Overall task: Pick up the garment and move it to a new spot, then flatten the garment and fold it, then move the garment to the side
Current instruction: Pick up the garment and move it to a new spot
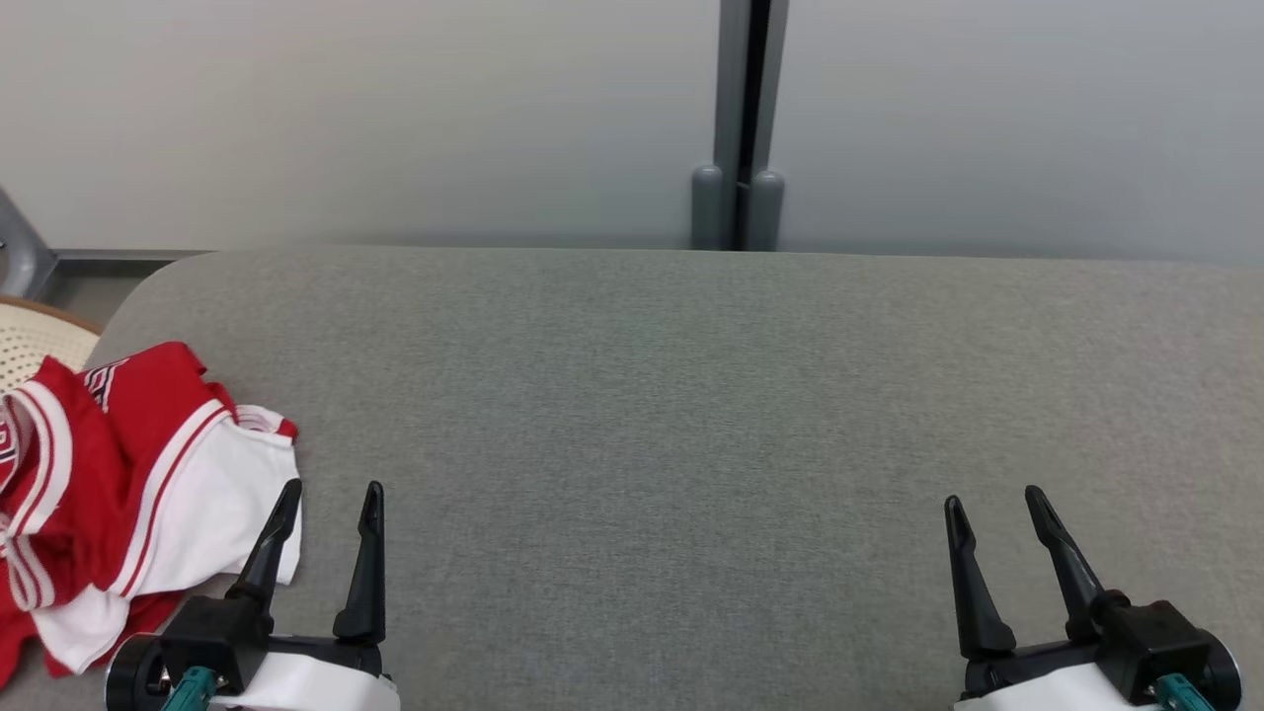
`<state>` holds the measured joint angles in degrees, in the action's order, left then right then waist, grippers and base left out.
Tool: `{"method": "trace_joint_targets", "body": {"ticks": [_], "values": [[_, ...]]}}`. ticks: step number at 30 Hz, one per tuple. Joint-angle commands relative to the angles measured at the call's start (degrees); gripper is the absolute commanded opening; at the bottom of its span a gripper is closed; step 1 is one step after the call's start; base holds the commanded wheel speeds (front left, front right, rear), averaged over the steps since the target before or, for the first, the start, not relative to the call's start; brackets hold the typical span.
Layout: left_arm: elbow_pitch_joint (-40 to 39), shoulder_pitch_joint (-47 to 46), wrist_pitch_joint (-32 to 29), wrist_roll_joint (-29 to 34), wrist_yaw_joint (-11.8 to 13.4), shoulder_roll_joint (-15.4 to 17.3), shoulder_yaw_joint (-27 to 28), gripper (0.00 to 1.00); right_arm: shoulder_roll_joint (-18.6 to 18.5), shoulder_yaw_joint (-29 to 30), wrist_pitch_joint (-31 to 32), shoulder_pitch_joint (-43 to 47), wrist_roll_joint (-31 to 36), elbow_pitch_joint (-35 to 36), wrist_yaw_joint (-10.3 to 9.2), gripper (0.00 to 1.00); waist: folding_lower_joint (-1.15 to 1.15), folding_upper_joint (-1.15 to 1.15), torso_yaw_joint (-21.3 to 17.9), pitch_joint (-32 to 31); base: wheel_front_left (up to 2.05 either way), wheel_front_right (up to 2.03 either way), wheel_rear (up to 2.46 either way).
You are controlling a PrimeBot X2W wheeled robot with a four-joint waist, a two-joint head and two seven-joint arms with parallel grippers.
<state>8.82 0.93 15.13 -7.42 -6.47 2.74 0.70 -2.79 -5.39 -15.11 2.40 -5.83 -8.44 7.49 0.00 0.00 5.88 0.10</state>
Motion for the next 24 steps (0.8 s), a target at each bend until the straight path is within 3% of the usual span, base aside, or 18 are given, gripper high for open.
{"method": "trace_joint_targets", "body": {"ticks": [1, 14, 24], "values": [[0.2, 0.9, 0.0, -0.2, 0.4, 0.3, 0.1, 1.0, -0.2, 0.2, -0.1, 0.7, 0.3, -0.1, 0.0, 1.0, 0.0, 0.0, 4.3, -0.2, 0.0, 0.0, 0.0], [-0.9, 4.0, 0.0, -0.4, 1.7, 0.2, 2.6, 1.0, -0.2, 0.0, -0.1, 2.7, -1.9, -0.6, 0.0, 1.0, 0.0, 0.0, 18.5, -2.2, 0.0, 0.0, 0.0], [-0.6, 4.8, 0.0, -0.8, 2.9, 0.2, 6.1, 1.0, -0.2, -0.3, -0.1, 1.6, -2.0, -1.4, -0.01, 1.0, 0.0, 0.0, 21.6, -2.0, 0.0, 0.0, 0.0]]}}
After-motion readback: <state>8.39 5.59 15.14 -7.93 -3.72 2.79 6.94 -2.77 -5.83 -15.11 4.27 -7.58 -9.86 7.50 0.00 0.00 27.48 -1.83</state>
